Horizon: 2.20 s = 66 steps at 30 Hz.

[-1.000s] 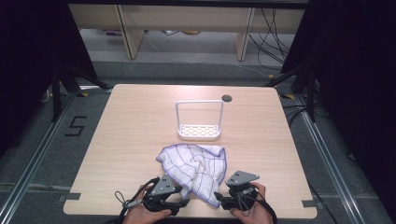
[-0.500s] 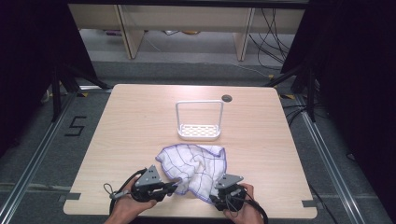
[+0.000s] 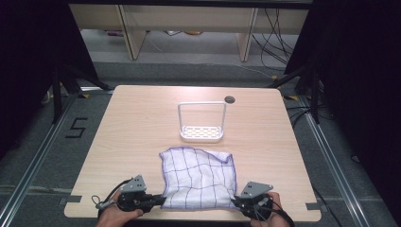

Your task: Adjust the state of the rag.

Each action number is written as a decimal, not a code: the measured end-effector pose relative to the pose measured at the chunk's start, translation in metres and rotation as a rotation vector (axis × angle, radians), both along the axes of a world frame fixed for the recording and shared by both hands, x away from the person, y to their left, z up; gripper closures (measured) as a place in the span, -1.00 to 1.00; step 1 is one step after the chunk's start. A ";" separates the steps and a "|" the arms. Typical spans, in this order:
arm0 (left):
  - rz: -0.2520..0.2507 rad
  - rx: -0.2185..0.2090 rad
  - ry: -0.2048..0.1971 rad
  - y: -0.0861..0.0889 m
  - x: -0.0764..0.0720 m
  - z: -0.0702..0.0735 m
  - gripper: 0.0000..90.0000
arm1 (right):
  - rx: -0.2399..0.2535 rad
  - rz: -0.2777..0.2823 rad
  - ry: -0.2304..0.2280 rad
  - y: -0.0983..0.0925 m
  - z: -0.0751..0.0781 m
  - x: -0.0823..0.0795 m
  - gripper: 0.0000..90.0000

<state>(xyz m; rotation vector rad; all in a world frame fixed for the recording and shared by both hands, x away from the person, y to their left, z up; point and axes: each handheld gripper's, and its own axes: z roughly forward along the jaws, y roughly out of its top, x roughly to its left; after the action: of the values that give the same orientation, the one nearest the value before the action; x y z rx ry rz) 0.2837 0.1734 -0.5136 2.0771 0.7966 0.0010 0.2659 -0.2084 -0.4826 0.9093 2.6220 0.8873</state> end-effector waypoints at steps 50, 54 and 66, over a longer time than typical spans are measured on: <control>0.182 0.244 -0.169 -0.008 0.147 -0.002 0.00 | -0.071 -0.086 -0.040 0.039 -0.014 0.158 0.60; 0.159 0.249 -0.170 -0.010 0.148 0.000 0.25 | -0.058 -0.116 -0.029 0.036 -0.013 0.158 0.83; 0.084 0.217 -0.147 -0.013 0.149 0.001 0.90 | -0.017 -0.126 -0.051 0.035 -0.002 0.154 0.93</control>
<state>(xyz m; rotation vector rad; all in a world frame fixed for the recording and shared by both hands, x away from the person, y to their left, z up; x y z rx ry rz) 0.4331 0.1601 -0.5129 2.2143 0.8217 0.2949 0.4196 -0.1732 -0.4849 1.0208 2.4944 0.8438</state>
